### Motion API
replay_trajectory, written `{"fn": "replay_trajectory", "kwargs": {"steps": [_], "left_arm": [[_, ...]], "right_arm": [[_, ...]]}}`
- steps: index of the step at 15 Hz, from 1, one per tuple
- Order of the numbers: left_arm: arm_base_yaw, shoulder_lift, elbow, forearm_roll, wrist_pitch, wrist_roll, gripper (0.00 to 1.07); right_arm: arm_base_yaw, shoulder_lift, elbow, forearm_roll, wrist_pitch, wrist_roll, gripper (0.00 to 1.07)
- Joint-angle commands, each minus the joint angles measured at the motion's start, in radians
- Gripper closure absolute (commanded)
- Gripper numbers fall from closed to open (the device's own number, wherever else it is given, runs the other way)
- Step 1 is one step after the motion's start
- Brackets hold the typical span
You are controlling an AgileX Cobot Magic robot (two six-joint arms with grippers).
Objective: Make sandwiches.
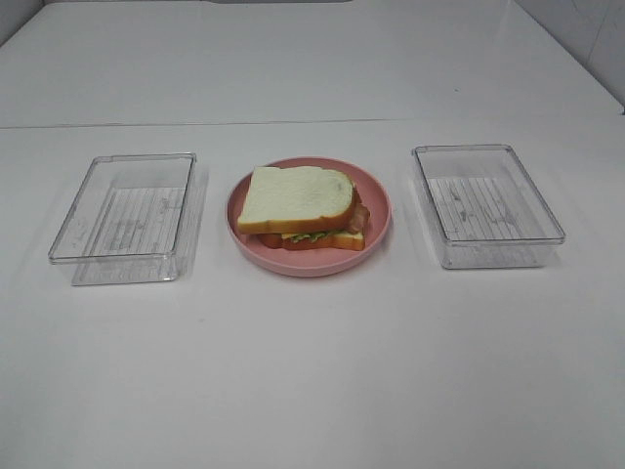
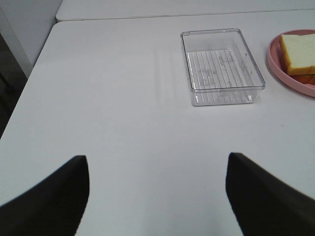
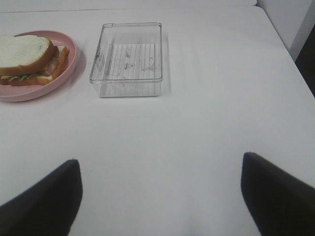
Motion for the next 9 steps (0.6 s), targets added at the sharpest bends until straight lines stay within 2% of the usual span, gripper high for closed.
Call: {"fn": "replay_trajectory", "kwargs": {"steps": [1, 7, 9], "left_arm": [[0.002, -0.020, 0.004, -0.002, -0.011, 0.000, 0.33], [0.002, -0.020, 0.004, -0.010, -0.011, 0.000, 0.33], [0.002, -0.020, 0.005, -0.027, -0.011, 0.030, 0.33]], "right_arm": [[-0.008, -0.012, 0.001, -0.003, -0.007, -0.007, 0.25], [-0.008, -0.012, 0.001, -0.003, -0.007, -0.007, 0.25], [-0.008, -0.012, 0.001, -0.003, -0.007, -0.007, 0.25]]}}
